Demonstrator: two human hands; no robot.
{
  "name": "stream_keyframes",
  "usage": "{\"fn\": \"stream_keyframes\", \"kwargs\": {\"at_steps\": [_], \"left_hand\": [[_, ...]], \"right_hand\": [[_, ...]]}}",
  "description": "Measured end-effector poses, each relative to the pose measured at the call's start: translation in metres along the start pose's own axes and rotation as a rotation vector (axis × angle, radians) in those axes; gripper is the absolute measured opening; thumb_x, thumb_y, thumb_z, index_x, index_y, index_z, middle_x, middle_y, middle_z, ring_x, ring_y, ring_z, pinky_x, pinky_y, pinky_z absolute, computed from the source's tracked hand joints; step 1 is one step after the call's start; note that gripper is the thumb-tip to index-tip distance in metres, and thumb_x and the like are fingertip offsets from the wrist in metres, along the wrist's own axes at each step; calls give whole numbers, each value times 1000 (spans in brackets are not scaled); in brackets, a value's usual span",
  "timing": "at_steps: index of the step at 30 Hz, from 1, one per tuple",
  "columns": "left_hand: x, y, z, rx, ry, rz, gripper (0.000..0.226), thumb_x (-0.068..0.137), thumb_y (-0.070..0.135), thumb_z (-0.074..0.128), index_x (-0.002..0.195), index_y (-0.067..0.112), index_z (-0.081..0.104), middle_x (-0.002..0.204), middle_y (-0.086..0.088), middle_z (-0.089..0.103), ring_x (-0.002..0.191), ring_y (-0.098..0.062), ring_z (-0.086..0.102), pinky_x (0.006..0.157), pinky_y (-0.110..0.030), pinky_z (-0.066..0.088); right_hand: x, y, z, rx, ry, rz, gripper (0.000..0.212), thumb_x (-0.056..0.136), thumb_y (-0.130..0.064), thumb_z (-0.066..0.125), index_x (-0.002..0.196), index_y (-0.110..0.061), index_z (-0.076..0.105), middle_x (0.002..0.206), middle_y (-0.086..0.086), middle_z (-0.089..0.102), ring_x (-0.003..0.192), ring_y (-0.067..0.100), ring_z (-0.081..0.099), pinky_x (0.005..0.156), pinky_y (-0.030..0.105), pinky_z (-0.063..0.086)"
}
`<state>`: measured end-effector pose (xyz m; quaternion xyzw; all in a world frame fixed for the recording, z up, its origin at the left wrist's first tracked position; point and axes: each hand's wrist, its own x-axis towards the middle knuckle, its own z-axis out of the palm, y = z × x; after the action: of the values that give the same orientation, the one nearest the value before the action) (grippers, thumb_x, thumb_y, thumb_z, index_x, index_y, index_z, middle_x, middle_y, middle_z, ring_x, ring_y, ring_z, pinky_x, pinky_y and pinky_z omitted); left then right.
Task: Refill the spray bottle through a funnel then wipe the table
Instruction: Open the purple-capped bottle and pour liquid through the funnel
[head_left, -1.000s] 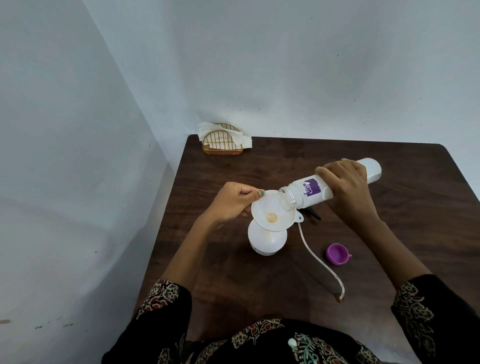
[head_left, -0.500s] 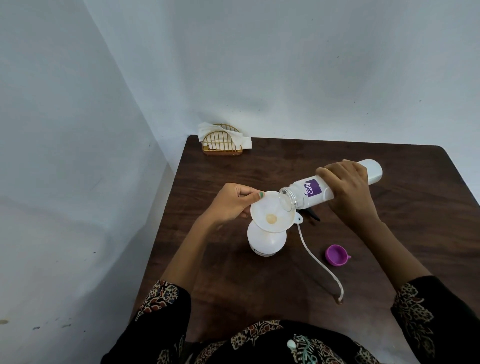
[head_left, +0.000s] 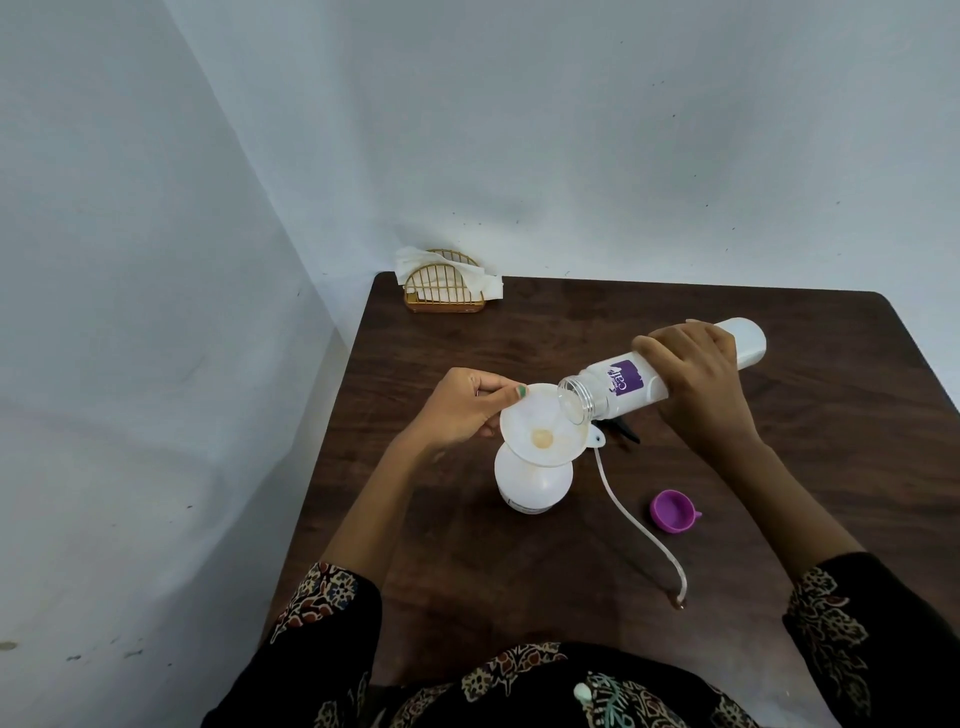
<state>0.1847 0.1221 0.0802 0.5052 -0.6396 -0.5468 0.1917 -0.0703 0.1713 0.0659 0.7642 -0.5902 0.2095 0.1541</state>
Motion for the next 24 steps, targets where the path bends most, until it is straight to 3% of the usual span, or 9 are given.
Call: {"fn": "stream_keyframes", "kwargs": {"at_steps": [4,19,24], "left_hand": [[0,-1,-1,-17,-8,4,23,92,23,56,109,15,69,99,-16,70,72,-16,57,51,-13,45],[0,-1,-1,-11,1,-1,22,92,23,57,109,16,69,103,-11,71,83,-22,61,55,-15,46],[0,-1,-1,-9,0,-1,22,92,23,57,109,16,69,101,-12,71,77,-19,59,54,-15,45]], "right_hand": [[0,1,0,-9,16,-6,64,56,-4,85,106,-13,46,96,15,66,91,35,62,89,51,42],[1,2,1,-14,21,-4,64,55,-7,87,106,-12,47,97,15,66,91,35,62,90,51,42],[2,1,0,-16,30,-11,65,54,-7,87,106,-12,48,96,16,66,90,35,62,89,52,43]]}}
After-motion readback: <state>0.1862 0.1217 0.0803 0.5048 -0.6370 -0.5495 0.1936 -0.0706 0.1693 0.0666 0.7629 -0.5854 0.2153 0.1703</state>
